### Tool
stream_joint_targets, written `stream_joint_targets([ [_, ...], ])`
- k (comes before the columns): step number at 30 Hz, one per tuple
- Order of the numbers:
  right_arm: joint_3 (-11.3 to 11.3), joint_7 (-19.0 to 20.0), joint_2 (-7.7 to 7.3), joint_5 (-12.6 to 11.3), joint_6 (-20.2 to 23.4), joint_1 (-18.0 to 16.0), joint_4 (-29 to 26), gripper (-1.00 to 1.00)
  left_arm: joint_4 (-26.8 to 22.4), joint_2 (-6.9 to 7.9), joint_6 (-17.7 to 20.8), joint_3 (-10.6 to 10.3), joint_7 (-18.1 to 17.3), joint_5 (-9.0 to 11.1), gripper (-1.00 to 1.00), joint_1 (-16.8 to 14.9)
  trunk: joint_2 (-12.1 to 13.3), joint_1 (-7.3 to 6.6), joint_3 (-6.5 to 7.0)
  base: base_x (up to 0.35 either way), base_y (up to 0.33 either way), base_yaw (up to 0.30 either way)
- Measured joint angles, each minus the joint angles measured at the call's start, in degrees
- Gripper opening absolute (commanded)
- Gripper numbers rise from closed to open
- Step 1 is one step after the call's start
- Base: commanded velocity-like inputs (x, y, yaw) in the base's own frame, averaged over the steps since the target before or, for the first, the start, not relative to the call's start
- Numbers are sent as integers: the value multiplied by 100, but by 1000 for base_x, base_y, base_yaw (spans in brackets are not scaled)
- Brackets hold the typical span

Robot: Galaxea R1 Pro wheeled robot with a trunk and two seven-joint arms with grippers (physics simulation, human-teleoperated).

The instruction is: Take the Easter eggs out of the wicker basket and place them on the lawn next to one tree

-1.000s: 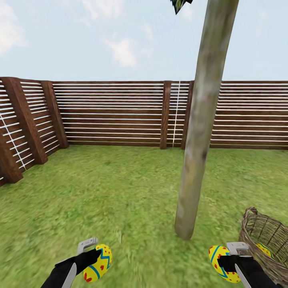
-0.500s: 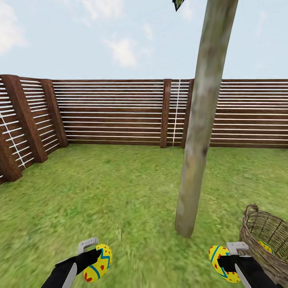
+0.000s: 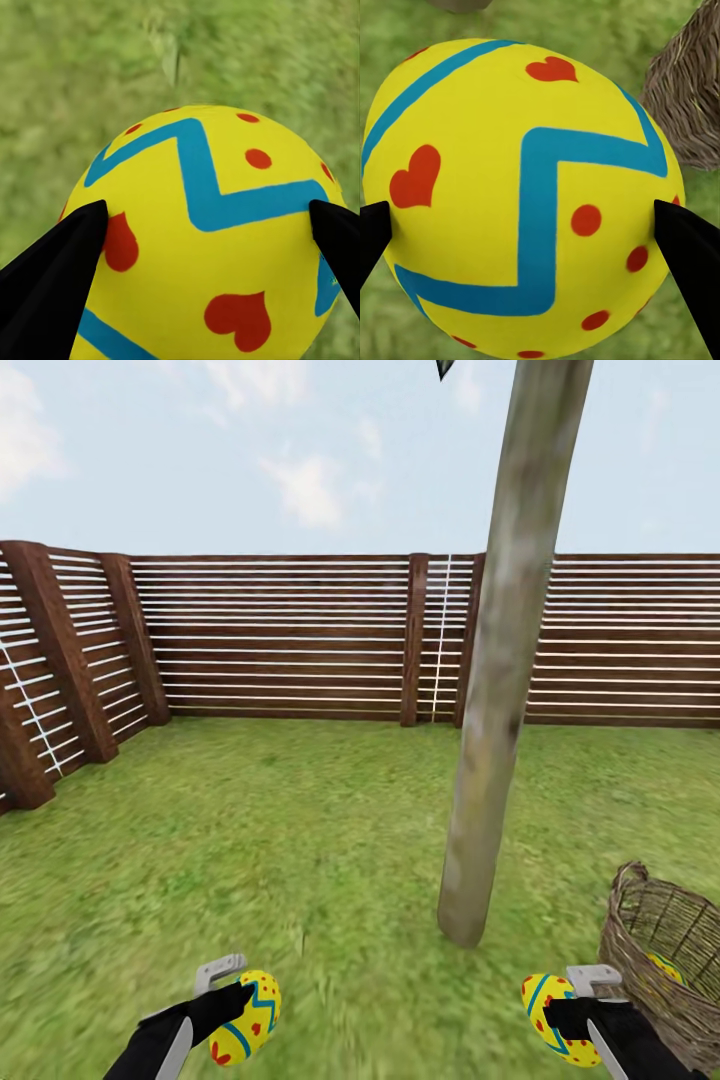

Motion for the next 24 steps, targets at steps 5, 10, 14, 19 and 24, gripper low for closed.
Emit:
stream_joint_targets([
  [5, 0, 0, 0, 0, 0, 0, 0, -100, 6, -4, 0, -3, 1, -6, -100, 1, -201, 110, -90, 0, 0, 0],
  [10, 0, 0, 0, 0, 0, 0, 0, -100, 7, -4, 0, -4, 1, -8, -100, 4, -401, 220, -180, 0, 0, 0],
  [14, 0, 1, 0, 0, 0, 0, 0, -100, 7, -4, 0, -3, 1, -3, -100, 0, -562, 308, -251, 0, 0, 0],
  [19, 0, 1, 0, 0, 0, 0, 0, -100, 7, -4, 0, -3, 0, 0, -100, 2, -762, 417, -341, 0, 0, 0],
  [24, 57, 0, 2, -2, 17, 0, 12, -100, 16, -12, -13, -14, 2, 0, -100, 4, -963, 527, -469, 0, 0, 0],
])
